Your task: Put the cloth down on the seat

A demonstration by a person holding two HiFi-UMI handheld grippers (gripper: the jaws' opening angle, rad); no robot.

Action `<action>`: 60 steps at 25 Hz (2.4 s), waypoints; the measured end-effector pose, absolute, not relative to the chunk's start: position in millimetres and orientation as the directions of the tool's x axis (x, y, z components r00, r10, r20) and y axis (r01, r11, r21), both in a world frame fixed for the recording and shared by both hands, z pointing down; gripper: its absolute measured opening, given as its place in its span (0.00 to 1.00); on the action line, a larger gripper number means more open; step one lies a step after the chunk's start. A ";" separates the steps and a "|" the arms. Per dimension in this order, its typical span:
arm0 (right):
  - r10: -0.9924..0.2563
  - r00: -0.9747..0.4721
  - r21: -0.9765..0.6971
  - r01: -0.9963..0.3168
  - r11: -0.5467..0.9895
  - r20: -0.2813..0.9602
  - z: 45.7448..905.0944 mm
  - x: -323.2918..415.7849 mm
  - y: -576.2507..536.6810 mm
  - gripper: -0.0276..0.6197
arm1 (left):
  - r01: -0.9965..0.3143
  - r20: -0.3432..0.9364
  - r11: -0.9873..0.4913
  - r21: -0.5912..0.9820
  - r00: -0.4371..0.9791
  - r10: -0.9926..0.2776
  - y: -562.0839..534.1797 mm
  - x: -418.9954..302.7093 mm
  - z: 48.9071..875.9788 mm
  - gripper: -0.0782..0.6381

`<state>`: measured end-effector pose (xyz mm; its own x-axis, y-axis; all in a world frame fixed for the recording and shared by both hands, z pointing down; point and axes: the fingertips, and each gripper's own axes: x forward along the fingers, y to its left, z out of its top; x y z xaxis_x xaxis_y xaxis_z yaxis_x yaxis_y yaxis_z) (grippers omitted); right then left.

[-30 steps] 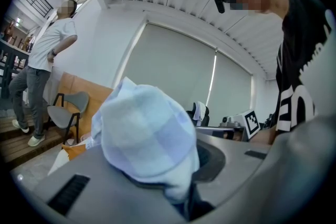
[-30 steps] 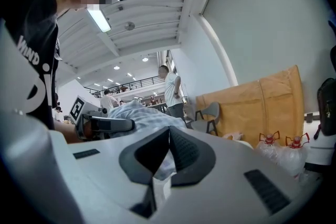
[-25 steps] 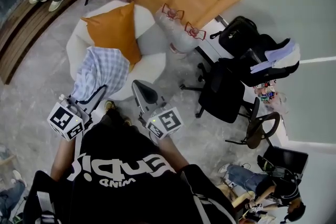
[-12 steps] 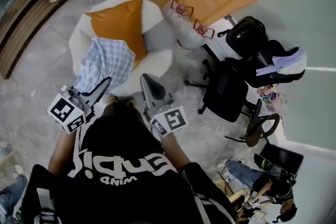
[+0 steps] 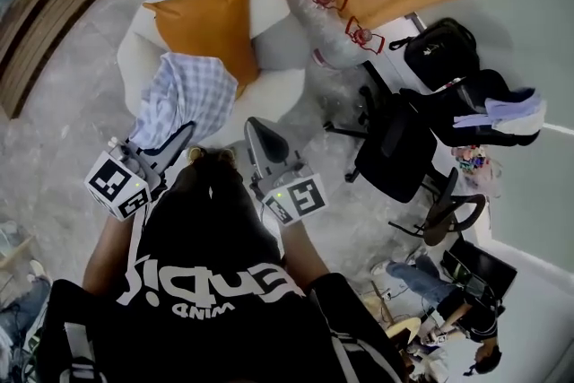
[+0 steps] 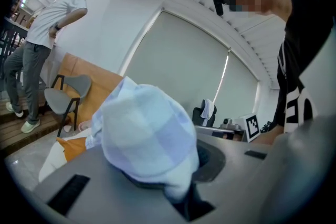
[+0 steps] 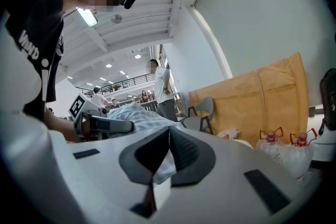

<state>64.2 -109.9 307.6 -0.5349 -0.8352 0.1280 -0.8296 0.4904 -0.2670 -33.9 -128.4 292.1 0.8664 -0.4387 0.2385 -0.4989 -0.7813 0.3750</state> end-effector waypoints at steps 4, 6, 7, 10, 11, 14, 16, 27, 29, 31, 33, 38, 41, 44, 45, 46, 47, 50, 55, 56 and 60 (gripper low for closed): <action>-0.806 -0.578 -0.280 -0.800 0.530 0.128 334.5 69.9 -121.3 0.08 | -0.504 0.273 -0.769 0.394 0.863 -0.426 -142.3 -21.9 325.5 0.21; -0.790 -0.595 -0.288 -0.791 0.541 0.150 350.4 73.1 -127.5 0.08 | -0.515 0.295 -0.756 0.405 0.856 -0.425 -151.0 -17.3 345.2 0.21; -0.784 -0.600 -0.289 -0.788 0.544 0.160 357.2 74.2 -130.0 0.08 | -0.522 0.306 -0.749 0.408 0.851 -0.426 -154.6 -16.4 354.3 0.21; -0.774 -0.609 -0.274 -0.785 0.555 0.175 370.8 76.6 -133.2 0.08 | -0.540 0.327 -0.732 0.415 0.839 -0.434 -159.5 -17.2 376.4 0.21; -0.772 -0.610 -0.269 -0.785 0.558 0.180 373.1 77.1 -132.8 0.08 | -0.544 0.330 -0.728 0.418 0.837 -0.436 -159.7 -17.1 383.0 0.21; -0.772 -0.610 -0.243 -0.788 0.565 0.182 381.0 79.0 -133.5 0.08 | -0.552 0.338 -0.714 0.430 0.832 -0.440 -161.2 -19.9 405.8 0.21; -0.776 -0.603 -0.239 -0.793 0.560 0.186 390.8 80.9 -136.1 0.08 | -0.558 0.349 -0.703 0.440 0.828 -0.439 -162.5 -23.0 425.2 0.21; -0.775 -0.577 -0.260 -0.814 0.519 0.260 503.7 98.8 -148.6 0.08 | -0.546 0.402 -0.673 0.499 0.834 -0.378 -176.1 -15.6 575.7 0.21; -0.768 -0.585 -0.267 -0.809 0.524 0.263 513.8 90.6 -138.4 0.08 | -0.547 0.403 -0.673 0.498 0.833 -0.379 -164.6 -23.0 591.9 0.21; -0.759 -0.588 -0.273 -0.807 0.524 0.280 529.9 83.4 -131.5 0.08 | -0.549 0.413 -0.663 0.509 0.832 -0.371 -157.3 -26.0 614.0 0.21; -0.755 -0.584 -0.278 -0.810 0.517 0.298 551.2 84.6 -134.7 0.08 | -0.544 0.421 -0.654 0.525 0.834 -0.355 -158.8 -19.6 641.5 0.21; -0.761 -0.568 -0.314 -0.819 0.481 0.315 602.3 94.8 -144.4 0.08 | -0.495 0.404 -0.672 0.551 0.863 -0.304 -156.2 6.1 710.9 0.21; -0.764 -0.558 -0.314 -0.825 0.470 0.323 632.9 93.2 -140.3 0.08 | -0.454 0.393 -0.682 0.573 0.883 -0.257 -145.7 18.1 752.6 0.21; -0.768 -0.551 -0.335 -0.827 0.451 0.327 655.3 94.2 -135.6 0.08 | -0.416 0.379 -0.691 0.591 0.900 -0.218 -140.5 32.5 782.5 0.21; -0.767 -0.549 -0.344 -0.827 0.444 0.332 661.3 94.8 -133.6 0.08 | -0.396 0.362 -0.699 0.595 0.909 -0.207 -138.4 37.6 793.1 0.21; -0.764 -0.550 -0.351 -0.827 0.439 0.339 667.0 95.0 -131.5 0.08 | -0.377 0.346 -0.707 0.598 0.917 -0.197 -136.6 42.6 804.6 0.21; -0.758 -0.552 -0.355 -0.826 0.438 0.347 672.4 94.7 -129.5 0.08 | -0.363 0.336 -0.712 0.602 0.923 -0.187 -135.6 47.5 816.5 0.21; -0.740 -0.562 -0.370 -0.819 0.437 0.370 686.1 91.5 -124.1 0.08 | -0.336 0.322 -0.710 0.619 0.933 -0.161 -135.3 61.5 846.9 0.21; -0.717 -0.574 -0.379 -0.813 0.441 0.396 704.1 87.9 -118.3 0.08 | -0.310 0.322 -0.704 0.639 0.939 -0.121 -136.9 78.1 884.1 0.21; -0.712 -0.577 -0.379 -0.812 0.444 0.400 706.5 86.9 -117.8 0.08 | -0.309 0.327 -0.703 0.640 0.938 -0.114 -137.1 79.6 891.0 0.21; -0.702 -0.586 -0.383 -0.806 0.451 0.405 713.5 82.2 -118.5 0.08 | -0.336 0.378 -0.689 0.642 0.921 -0.096 -140.3 81.0 925.4 0.21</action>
